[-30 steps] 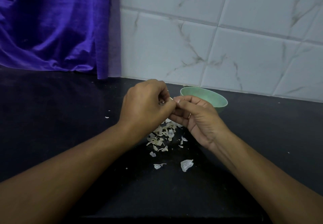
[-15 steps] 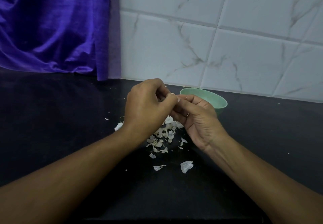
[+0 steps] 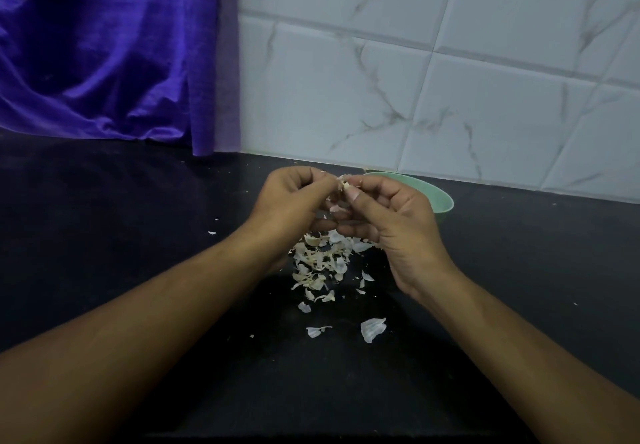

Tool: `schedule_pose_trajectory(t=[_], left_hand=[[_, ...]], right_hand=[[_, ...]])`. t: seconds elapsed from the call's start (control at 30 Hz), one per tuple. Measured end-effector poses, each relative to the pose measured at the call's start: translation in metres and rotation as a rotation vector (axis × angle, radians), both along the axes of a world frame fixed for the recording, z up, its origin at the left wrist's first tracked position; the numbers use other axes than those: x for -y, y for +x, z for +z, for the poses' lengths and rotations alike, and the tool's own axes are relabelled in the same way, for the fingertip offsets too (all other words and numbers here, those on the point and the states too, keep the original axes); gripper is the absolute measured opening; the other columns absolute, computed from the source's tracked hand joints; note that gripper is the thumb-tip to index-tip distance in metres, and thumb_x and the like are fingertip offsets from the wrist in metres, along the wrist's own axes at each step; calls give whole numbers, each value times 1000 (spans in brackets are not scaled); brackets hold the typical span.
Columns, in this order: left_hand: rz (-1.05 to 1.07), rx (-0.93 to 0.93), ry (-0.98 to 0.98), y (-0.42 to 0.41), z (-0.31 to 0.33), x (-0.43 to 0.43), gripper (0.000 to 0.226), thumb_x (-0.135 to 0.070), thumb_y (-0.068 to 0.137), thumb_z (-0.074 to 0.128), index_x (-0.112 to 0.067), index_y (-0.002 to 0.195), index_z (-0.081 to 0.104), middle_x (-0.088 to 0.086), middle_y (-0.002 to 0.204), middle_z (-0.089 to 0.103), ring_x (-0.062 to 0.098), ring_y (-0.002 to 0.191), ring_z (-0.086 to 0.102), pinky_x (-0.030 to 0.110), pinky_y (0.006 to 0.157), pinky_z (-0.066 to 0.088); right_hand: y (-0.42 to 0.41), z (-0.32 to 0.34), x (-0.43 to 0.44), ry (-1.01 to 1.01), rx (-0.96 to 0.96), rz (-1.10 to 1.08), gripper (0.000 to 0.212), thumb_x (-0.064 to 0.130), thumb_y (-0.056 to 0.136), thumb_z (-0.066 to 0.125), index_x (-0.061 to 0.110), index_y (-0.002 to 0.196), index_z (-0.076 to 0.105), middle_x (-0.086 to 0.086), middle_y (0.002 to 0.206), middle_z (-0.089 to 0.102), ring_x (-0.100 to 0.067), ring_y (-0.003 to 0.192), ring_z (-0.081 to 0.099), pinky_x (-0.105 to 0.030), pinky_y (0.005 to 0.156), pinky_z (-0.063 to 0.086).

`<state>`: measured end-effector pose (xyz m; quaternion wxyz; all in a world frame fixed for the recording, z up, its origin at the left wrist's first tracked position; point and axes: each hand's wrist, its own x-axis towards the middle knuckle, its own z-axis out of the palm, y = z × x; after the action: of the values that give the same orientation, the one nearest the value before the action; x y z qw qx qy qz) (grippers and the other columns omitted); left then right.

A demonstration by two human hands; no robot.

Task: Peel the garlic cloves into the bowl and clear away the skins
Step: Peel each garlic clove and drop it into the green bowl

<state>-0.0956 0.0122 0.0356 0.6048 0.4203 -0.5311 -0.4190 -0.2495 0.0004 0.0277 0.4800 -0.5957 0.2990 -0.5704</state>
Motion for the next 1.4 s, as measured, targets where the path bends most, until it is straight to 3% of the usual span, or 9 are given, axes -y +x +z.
schedule_pose_trajectory(t=[0.13, 0.3, 0.53, 0.67, 0.8, 0.9, 1.03, 1.2, 1.4], left_hand=[[-39, 51, 1, 0, -2, 2, 17, -10, 98, 64, 4, 94, 72, 10, 81, 69, 17, 76, 67, 31, 67, 61], [-55, 197, -19, 3, -2, 4, 16, -12, 99, 62, -4, 89, 71, 3, 78, 68, 12, 75, 66, 33, 69, 59], [109, 438, -90, 18, -2, 7, 34, -37, 98, 67, -16, 72, 70, 3, 75, 75, 14, 70, 68, 41, 72, 61], [90, 440, -67, 20, -2, 8, 26, -33, 91, 77, -10, 82, 67, 15, 81, 73, 24, 73, 69, 50, 72, 63], [27, 353, -57, 18, 0, 8, 22, -23, 92, 77, -4, 89, 67, 14, 82, 71, 20, 74, 68, 33, 64, 60], [-51, 230, -33, 16, 1, 7, 33, -29, 94, 75, 4, 98, 68, 10, 86, 72, 16, 78, 69, 36, 70, 61], [-55, 216, -33, 17, 0, 8, 38, -37, 93, 76, 1, 92, 72, 20, 92, 75, 15, 77, 71, 39, 72, 62], [-91, 191, 17, 17, -1, 9, 23, -28, 93, 77, -5, 88, 75, 6, 81, 75, 11, 74, 71, 30, 63, 60], [-154, 143, 71, 17, 3, 7, 18, -24, 95, 75, -7, 90, 75, 5, 84, 75, 11, 78, 72, 31, 65, 63]], right_hand=[[-2, 0, 3, 64, 40, 15, 18, 11, 100, 64, 0, 113, 70, -20, 104, 76, -31, 91, 76, -33, 71, 63], [-9, 2, 9, 166, 138, 49, 18, 12, 99, 66, 4, 115, 68, -13, 101, 74, -24, 87, 73, -39, 80, 63], [-10, 2, 10, 126, 85, 32, 15, 10, 97, 68, 6, 111, 71, -11, 97, 74, -22, 83, 72, -34, 71, 64], [-10, 2, 9, 86, 37, 27, 16, 9, 98, 67, 6, 113, 72, -13, 101, 76, -22, 83, 72, -32, 69, 63], [-10, 0, 7, 10, -30, 8, 16, 8, 97, 67, 7, 112, 74, -13, 100, 75, -20, 78, 71, -34, 72, 64], [-9, -2, 6, -55, -90, 8, 15, 4, 98, 66, 6, 109, 75, -7, 89, 76, -19, 74, 69, -35, 70, 64], [-8, -3, 5, -94, -124, 14, 15, 0, 96, 66, 6, 106, 75, -6, 85, 77, -18, 75, 71, -36, 72, 63], [-10, -3, 6, -106, -154, -18, 17, -1, 93, 71, 5, 108, 76, -15, 93, 79, -25, 80, 74, -46, 79, 62], [-11, -1, 5, -121, -140, -29, 13, 2, 92, 72, 8, 102, 79, -13, 96, 80, -37, 88, 75, -56, 84, 59]])
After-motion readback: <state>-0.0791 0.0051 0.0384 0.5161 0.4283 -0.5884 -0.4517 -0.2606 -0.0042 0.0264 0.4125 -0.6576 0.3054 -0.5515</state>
